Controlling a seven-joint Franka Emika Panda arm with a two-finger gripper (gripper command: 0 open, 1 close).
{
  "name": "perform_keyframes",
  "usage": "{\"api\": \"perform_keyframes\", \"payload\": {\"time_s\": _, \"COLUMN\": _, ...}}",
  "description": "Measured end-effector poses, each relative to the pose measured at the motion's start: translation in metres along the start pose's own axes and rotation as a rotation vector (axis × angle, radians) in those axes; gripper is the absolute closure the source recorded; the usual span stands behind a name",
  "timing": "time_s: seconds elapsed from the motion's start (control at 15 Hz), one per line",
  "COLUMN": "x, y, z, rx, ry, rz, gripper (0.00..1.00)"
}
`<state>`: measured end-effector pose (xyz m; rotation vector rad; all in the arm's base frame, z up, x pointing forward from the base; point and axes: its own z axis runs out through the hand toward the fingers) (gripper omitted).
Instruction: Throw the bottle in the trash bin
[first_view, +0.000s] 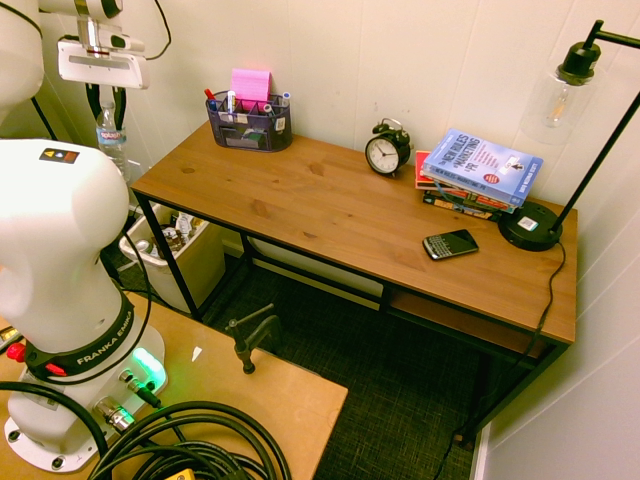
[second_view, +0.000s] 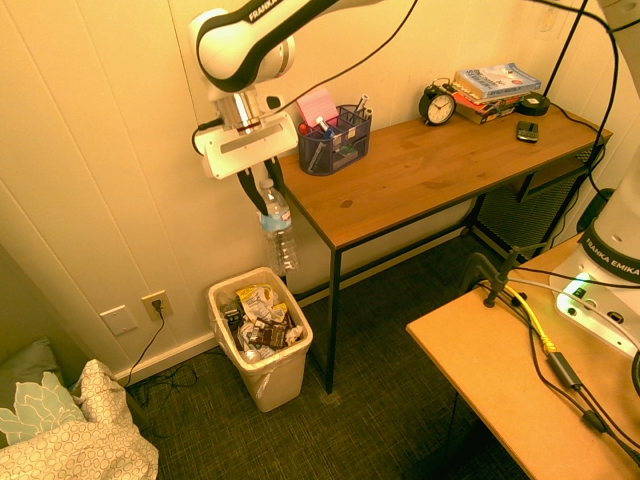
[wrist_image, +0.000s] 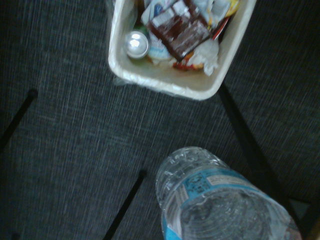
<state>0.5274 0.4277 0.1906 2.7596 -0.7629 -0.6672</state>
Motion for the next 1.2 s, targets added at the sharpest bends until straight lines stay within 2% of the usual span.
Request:
{"api": "perform_keyframes", "payload": {"time_s": 0.13, "x": 0.016, "y": -0.016, "z": 0.021, "rx": -0.033, "ry": -0.045, "rz": 0.012, "gripper": 1.0}}
{"api": "perform_keyframes", "payload": {"time_s": 0.2, "x": 0.021, "y": -0.023, "z": 0.025, "rx": -0.041, "ry": -0.052, "rz": 0.013, "gripper": 0.0}}
{"api": "perform_keyframes", "payload": {"time_s": 0.73, "x": 0.029, "y": -0.058, "z": 0.009, "rx": -0.047, "ry": -0.053, "rz": -0.011, "gripper": 0.0}}
{"api": "perform_keyframes", "payload": {"time_s": 1.2, "x": 0.031, "y": -0.063, "z": -0.018, "rx": 0.01, "ry": -0.003, "rz": -0.015, "gripper": 0.0}}
